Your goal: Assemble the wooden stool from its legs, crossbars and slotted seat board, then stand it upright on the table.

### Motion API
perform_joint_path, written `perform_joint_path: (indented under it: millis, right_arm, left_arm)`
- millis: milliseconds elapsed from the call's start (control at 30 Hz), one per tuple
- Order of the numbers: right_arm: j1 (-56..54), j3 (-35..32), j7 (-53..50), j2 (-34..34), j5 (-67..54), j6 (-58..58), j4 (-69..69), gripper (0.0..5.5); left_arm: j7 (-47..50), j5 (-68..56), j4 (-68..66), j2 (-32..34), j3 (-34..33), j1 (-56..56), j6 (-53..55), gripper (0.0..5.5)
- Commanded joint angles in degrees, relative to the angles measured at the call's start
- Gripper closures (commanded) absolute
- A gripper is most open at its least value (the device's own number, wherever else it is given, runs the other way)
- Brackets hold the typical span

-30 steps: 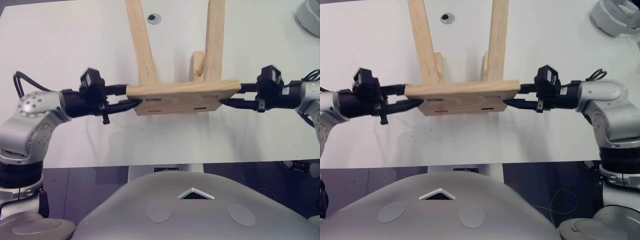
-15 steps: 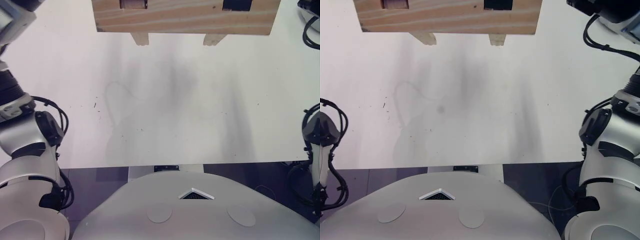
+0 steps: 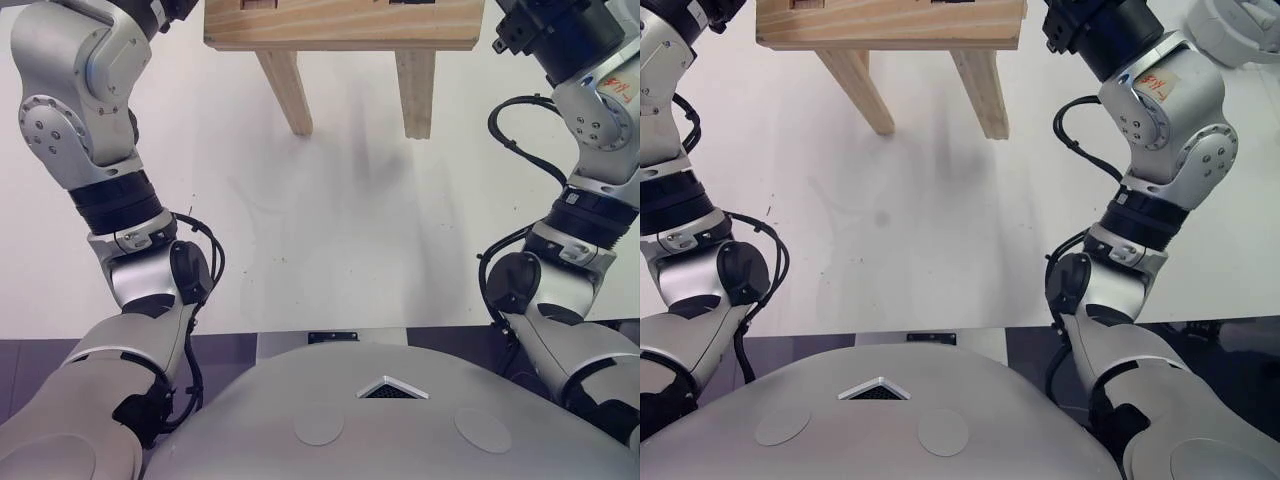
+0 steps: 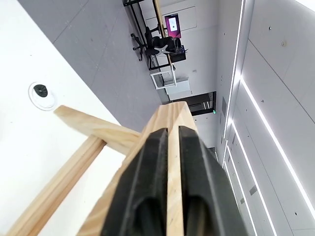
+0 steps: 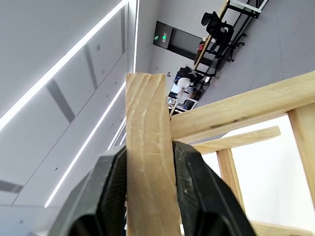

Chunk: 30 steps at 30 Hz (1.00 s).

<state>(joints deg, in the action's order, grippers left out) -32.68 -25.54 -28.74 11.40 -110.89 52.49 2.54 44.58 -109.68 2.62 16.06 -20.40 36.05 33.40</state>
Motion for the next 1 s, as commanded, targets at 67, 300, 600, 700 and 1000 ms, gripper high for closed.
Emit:
perform_joint_path:
  millis: [67,300,600,700,1000]
  right_arm:
    - [4.2,1.3,-9.0,-1.5,-2.1,-4.7,2.9,4.17]
    - [8.7,2.8,-8.3,0.2,-2.1,-3.5,2.8,4.16]
    - [9.0,3.6,-6.8,2.3,-2.1,-6.2,2.7,2.85]
    - [9.4,4.0,-6.2,3.6,-2.0,-7.1,3.2,2.27]
    - [16.4,10.2,10.3,19.1,23.5,-3.5,20.1,1.65]
  left_arm:
    - [-0.8,1.2,-0.9,2.2,-1.0,0.9,0.2,5.5]
    - [-2.8,3.6,-1.1,4.2,0.4,-0.9,2.8,5.5]
    - [-7.5,8.2,-1.6,5.8,-0.4,-0.6,4.7,4.76]
    - [-9.0,8.6,-1.7,7.1,-1.3,-0.2,5.0,4.22]
    - [-26.2,32.2,7.3,17.1,4.3,-8.7,8.3,3.81]
